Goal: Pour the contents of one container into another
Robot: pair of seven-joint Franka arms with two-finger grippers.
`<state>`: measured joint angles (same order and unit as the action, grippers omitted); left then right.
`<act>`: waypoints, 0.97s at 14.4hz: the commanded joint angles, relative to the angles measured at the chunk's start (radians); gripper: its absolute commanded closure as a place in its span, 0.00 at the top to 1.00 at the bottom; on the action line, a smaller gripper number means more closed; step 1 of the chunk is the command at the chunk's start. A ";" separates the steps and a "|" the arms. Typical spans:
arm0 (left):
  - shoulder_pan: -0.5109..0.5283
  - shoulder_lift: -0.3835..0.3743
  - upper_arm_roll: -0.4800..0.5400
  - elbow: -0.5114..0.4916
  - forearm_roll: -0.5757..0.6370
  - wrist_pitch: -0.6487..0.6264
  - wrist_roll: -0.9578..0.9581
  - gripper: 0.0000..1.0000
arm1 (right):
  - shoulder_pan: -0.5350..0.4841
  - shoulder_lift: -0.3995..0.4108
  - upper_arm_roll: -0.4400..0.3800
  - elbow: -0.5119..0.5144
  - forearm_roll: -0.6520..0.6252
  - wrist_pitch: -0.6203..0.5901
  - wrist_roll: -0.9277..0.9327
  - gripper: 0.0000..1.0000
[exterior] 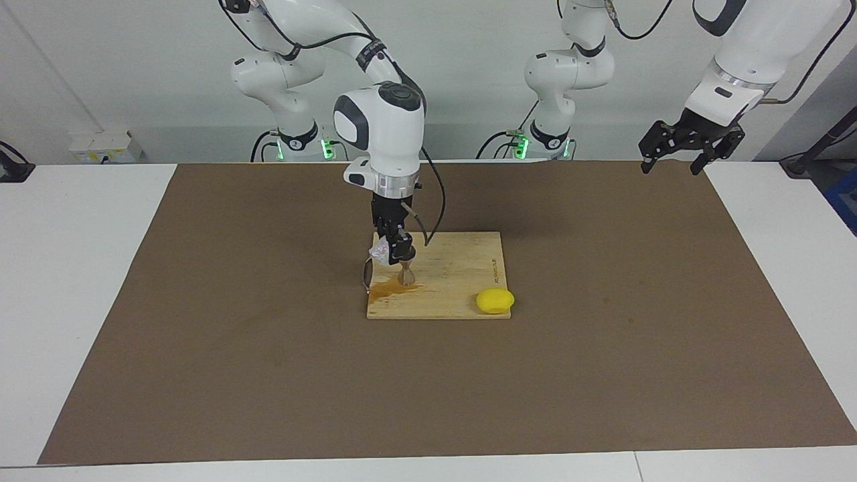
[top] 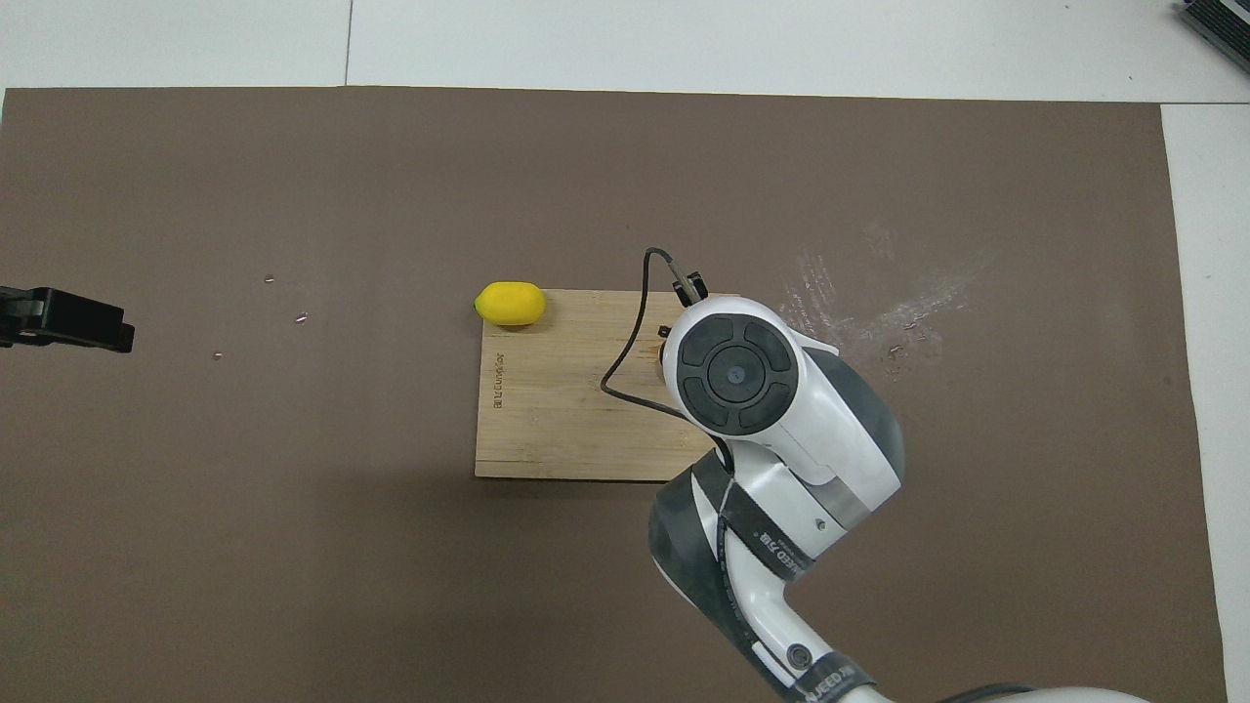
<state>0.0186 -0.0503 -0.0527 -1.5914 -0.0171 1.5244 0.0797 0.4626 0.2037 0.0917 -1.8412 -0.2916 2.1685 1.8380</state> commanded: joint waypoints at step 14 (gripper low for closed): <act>-0.020 -0.008 0.007 -0.007 -0.012 -0.017 0.006 1.00 | -0.087 -0.006 -0.001 0.020 0.356 0.013 0.017 0.00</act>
<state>0.0043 -0.0503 -0.0548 -1.5914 -0.0183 1.5209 0.0800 0.3921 0.2023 0.0828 -1.8192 0.0039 2.1705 1.8409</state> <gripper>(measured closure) 0.000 0.489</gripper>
